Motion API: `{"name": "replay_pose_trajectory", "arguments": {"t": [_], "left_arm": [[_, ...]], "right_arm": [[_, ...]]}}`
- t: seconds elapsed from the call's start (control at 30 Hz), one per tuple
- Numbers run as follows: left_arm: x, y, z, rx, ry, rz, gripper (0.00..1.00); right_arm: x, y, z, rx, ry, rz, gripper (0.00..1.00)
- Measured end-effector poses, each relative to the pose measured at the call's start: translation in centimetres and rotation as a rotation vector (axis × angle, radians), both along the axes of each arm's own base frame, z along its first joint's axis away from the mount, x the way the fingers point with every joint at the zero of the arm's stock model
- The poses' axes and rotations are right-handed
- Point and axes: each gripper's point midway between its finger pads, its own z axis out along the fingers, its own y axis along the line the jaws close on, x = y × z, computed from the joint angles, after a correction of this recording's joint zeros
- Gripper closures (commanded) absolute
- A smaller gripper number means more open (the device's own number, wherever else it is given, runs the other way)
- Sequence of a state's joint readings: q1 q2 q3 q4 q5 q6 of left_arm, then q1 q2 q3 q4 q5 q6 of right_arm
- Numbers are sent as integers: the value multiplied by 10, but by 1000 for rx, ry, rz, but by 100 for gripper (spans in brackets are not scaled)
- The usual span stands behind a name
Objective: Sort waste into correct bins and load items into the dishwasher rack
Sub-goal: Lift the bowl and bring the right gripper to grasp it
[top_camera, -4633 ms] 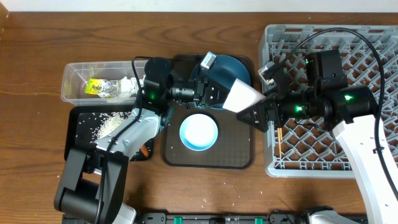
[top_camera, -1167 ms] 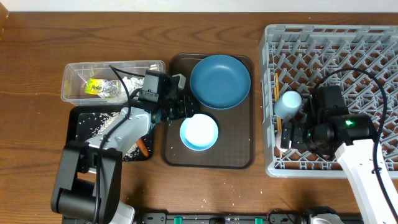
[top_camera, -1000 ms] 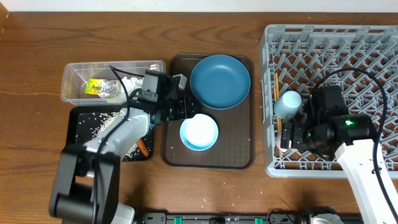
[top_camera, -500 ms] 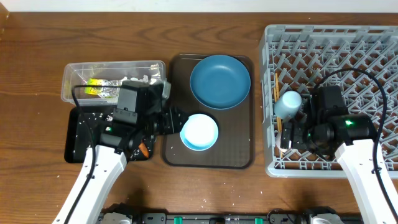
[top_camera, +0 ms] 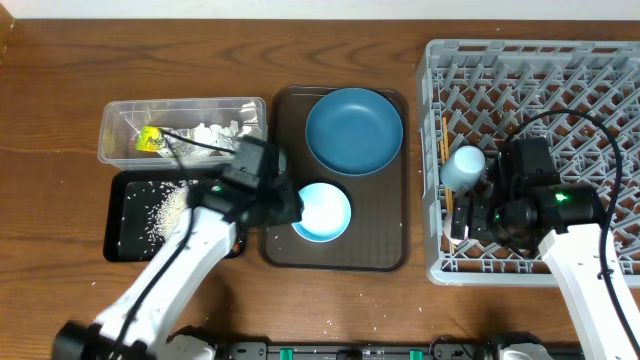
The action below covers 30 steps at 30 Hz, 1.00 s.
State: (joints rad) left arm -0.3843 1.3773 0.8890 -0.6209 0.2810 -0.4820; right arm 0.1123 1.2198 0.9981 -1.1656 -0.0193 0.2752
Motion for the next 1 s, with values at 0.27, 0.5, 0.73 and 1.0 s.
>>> {"name": "replay_pose_trajectory", "arguments": {"t": [0.27,0.5,0.73,1.0], "left_arm": [[8,-6,-50,97,78,22,62],[7,-4,-60,115,107,47,90],[7,-3,-60,123,104,45,94],[10,-12,-27,41,24,34,94]], "right_arm": [[0,0,0,0,0,0,1],[0,0,0,0,0,0,1],[0,0,0,0,0,0,1],[11,1,2,4,-46,0,1]]}}
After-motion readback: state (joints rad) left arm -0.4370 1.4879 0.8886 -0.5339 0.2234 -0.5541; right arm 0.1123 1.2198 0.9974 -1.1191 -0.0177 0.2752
